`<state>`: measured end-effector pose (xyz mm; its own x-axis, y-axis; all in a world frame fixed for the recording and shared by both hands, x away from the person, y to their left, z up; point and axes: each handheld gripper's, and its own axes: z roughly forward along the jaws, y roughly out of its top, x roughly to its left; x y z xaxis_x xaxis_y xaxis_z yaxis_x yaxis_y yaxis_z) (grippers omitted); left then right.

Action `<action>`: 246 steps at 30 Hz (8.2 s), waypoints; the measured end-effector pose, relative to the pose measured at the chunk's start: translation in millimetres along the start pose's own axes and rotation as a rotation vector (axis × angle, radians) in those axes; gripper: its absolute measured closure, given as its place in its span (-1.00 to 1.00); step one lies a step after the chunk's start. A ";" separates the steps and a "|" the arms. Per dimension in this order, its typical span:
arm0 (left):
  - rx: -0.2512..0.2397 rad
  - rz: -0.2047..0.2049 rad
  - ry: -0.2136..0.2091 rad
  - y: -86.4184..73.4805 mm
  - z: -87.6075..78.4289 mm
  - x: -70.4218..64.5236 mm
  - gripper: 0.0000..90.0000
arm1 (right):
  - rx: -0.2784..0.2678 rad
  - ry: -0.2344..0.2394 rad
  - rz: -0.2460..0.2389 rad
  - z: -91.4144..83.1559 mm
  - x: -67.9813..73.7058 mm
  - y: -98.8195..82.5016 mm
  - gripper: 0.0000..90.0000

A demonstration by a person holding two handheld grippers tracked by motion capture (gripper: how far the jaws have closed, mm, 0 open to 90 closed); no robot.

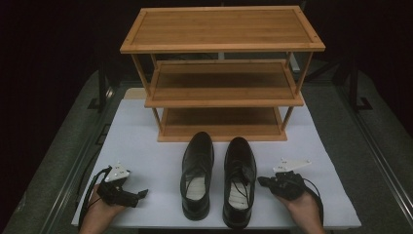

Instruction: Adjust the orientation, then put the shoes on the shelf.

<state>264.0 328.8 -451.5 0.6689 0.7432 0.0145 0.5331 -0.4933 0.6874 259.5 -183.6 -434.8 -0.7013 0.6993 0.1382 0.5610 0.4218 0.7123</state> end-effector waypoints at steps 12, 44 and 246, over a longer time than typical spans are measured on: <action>0.000 -0.001 0.000 0.0 0.1 0.1 -1.00 | 0.014 0.082 0.003 2.0 19.5 -13.3 1.00; 0.001 0.002 0.001 0.0 -0.2 -0.1 -1.00 | -0.006 0.096 -0.044 21.9 31.0 8.0 0.99; -0.122 0.148 -0.178 129.5 116.9 -50.7 -0.79 | -0.058 -0.004 -0.010 56.1 -45.4 44.1 -0.60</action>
<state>359.7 174.5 -448.1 0.8214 0.5703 0.0008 0.3633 -0.5243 0.7701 340.7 -164.3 -448.3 -0.7049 0.6976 0.1288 0.5280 0.3947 0.7520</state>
